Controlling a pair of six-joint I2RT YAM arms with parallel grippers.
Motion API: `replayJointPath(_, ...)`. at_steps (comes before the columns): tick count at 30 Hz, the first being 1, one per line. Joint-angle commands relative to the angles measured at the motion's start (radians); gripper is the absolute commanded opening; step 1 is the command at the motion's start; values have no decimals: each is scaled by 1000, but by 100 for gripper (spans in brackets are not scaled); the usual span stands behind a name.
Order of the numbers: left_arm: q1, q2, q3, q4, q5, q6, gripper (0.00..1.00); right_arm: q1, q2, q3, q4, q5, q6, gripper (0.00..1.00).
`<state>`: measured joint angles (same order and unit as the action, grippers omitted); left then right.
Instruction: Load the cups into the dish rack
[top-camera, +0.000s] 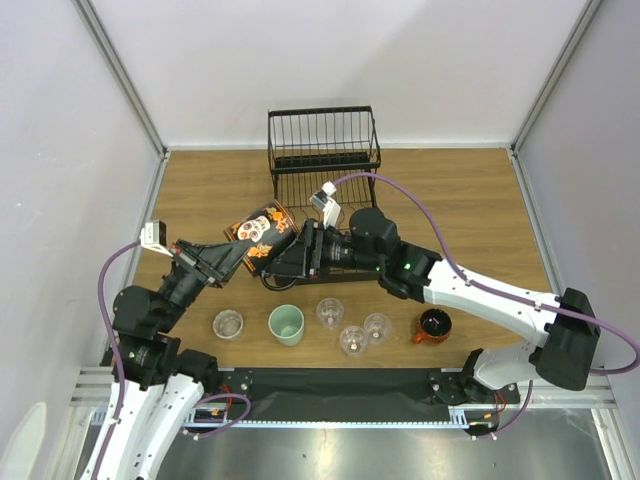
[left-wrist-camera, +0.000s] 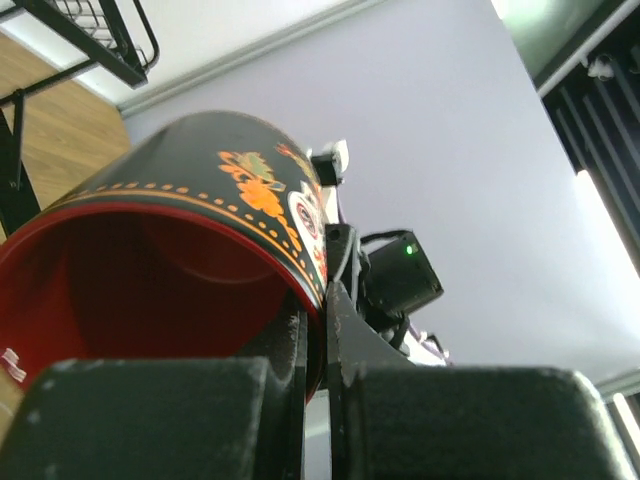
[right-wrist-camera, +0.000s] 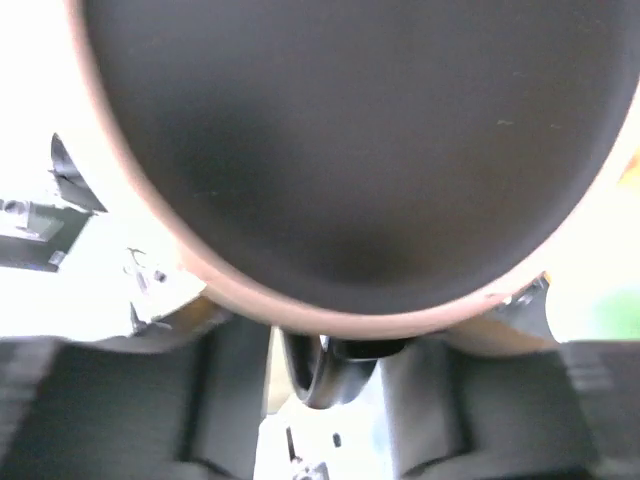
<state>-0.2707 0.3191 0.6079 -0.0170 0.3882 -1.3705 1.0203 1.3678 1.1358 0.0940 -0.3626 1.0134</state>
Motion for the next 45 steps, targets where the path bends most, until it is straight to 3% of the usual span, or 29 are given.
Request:
replayJointPath(1,-5,-29,33,115,11,-35,0,8,19,45,113,-4,20,41)
replayJointPath(2,-5,-28,38,98,15,-21,0,8,23,45,121,-12,25,27)
replayJointPath(4,-5,-29,47,26,14,-9,0,9,30,42,133,-33,28,13)
replayJointPath(5,-5,-29,50,-9,12,5,0,11,30,41,133,-39,28,0)
replayJointPath(6,-5,-26,58,-35,11,11,1,11,28,39,130,-42,25,0)
replayJointPath(8,-5,-17,72,-159,12,30,11,11,10,22,127,-39,14,0)
replayJointPath(9,-5,0,87,-199,15,42,29,12,-1,18,121,-33,-7,0)
replayJointPath(11,-5,17,101,-305,31,86,47,14,-41,16,55,9,-45,0)
replayJointPath(15,-5,49,154,-460,20,186,78,12,-119,6,-130,109,-147,0)
replayJointPath(16,-5,51,167,-489,6,204,80,12,-133,1,-154,144,-163,0)
replayJointPath(24,-5,83,262,-843,-148,347,93,-17,-207,8,-411,342,-349,0)
replayJointPath(28,-5,130,341,-1079,-305,367,98,-42,-153,38,-531,512,-456,0)
replayJointPath(30,-5,168,390,-1121,-362,382,98,-28,-107,42,-542,588,-533,0)
replayJointPath(31,-5,184,406,-1141,-368,392,97,-20,-98,35,-530,673,-555,0)
replayJointPath(36,-5,241,447,-1178,-344,499,86,-40,-30,-48,-351,817,-667,0)
replayJointPath(40,-5,196,444,-1201,-371,507,86,-61,60,-30,-280,921,-725,0)
replayJointPath(45,-5,183,383,-1195,-304,521,81,-123,177,-5,-185,906,-762,0)
